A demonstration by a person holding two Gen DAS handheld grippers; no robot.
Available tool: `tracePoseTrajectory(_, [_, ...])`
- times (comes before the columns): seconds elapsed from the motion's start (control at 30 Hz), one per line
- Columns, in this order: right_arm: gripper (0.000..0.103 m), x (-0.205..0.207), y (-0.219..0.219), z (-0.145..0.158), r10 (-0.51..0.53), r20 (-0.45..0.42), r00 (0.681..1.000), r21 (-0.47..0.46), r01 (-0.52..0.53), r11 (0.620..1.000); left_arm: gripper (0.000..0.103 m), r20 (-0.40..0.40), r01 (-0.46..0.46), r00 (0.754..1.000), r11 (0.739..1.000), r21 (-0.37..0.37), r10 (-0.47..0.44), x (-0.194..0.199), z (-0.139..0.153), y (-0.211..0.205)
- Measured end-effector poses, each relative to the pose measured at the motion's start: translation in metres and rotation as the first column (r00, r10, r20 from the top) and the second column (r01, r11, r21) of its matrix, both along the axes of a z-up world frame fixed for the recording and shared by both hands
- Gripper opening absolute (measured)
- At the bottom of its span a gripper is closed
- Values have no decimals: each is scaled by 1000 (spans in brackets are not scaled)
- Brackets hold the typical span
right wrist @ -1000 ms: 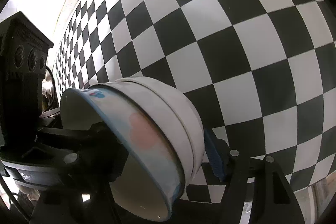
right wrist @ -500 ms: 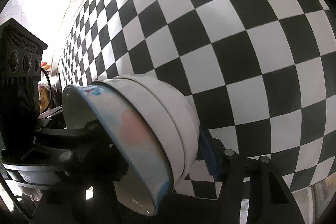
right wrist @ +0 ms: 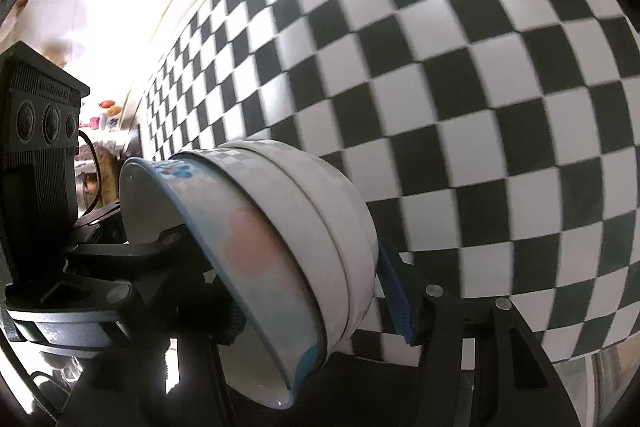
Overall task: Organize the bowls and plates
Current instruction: 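Lift the bowl stack with both grippers and carry it over the plates, then lower the bowl stack onto the plate center and open both grippers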
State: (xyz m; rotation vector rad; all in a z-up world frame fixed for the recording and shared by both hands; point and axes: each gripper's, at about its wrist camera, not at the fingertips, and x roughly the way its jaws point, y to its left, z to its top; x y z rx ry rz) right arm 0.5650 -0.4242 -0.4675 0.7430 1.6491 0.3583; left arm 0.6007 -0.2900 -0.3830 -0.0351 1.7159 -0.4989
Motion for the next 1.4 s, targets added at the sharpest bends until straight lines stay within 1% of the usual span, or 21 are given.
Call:
tracePoseTrajectory(0.23, [59, 12, 59, 24, 88, 36, 995, 19, -89, 996, 69, 33, -81, 996, 996, 20, 81, -2, 23, 58])
tracePoseTrajectory(0.33, [59, 13, 88, 31, 130, 47, 990, 29, -131, 991, 70, 42, -123, 992, 992, 30, 122, -6, 28, 85])
tracePoseTrajectory(0.5, [59, 8, 129, 31, 190, 50, 980, 41, -193, 980, 69, 43, -189, 981, 981, 44, 187, -17, 29, 129])
tracePoseTrajectory(0.67, [59, 0, 159, 23, 236, 37, 971, 47, -238, 970, 69, 28, -236, 972, 970, 53, 235, -27, 20, 158])
tracePoseTrajectory(0.93, [58, -2, 197, -1, 275, 9, 961, 28, -275, 961, 69, 4, -277, 961, 959, 59, 277, -35, 1, 181])
tracePoseTrajectory(1.17, [59, -1, 204, -14, 291, -12, 957, -1, -291, 957, 68, -21, -288, 957, 956, 51, 289, -36, -12, 189])
tracePoseTrajectory(1.4, [58, 3, 199, -18, 297, -20, 955, -19, -298, 954, 68, -27, -284, 958, 957, 51, 286, -32, -16, 187])
